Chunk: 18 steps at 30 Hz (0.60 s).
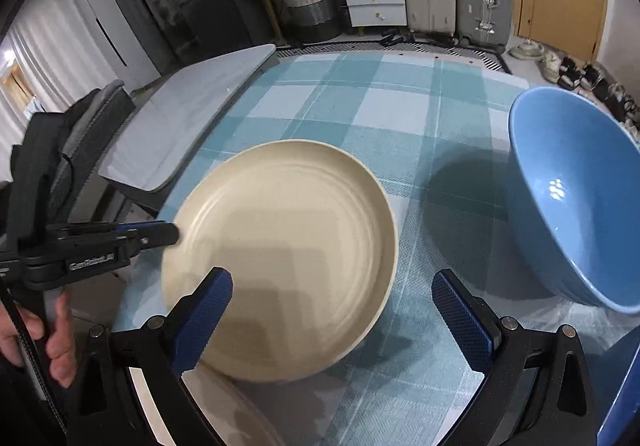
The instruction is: Organize plates and bowls
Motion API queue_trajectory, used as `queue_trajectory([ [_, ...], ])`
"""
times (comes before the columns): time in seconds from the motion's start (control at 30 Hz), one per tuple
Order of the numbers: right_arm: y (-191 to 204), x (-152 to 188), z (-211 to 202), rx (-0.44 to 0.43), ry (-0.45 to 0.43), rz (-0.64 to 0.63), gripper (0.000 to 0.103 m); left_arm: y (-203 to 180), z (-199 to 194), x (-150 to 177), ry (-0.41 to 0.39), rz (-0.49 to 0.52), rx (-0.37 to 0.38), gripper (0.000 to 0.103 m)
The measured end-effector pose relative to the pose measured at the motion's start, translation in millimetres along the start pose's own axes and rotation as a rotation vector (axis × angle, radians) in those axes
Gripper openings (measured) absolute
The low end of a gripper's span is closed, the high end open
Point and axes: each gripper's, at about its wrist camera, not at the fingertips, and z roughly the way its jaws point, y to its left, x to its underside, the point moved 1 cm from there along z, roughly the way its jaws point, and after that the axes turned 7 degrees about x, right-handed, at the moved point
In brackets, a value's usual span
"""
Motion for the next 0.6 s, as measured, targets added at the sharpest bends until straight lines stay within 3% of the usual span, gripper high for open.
queue_trajectory([
  [0.13,-1,-1,4,0.011,-0.025,-0.001,0.1,-2,3,0,0.005,0.001,0.004,0.016],
  [0.2,-3,-1,10,0.014,-0.01,0.002,0.091,-2,5,0,0.005,-0.001,0.008,0.022],
  [0.27,-3,-1,17,0.019,0.01,-0.003,0.075,-2,6,0,0.006,-0.006,0.013,0.023],
  [0.4,-8,0,27,0.019,0.029,0.007,0.072,-2,8,-1,0.008,-0.004,0.013,0.023],
  [0.53,-11,3,36,0.008,0.053,0.013,0.055,-2,11,0,0.017,-0.01,0.022,0.024],
  [0.6,-11,5,41,0.004,0.071,0.012,0.048,0,13,0,0.02,-0.023,0.03,0.03],
])
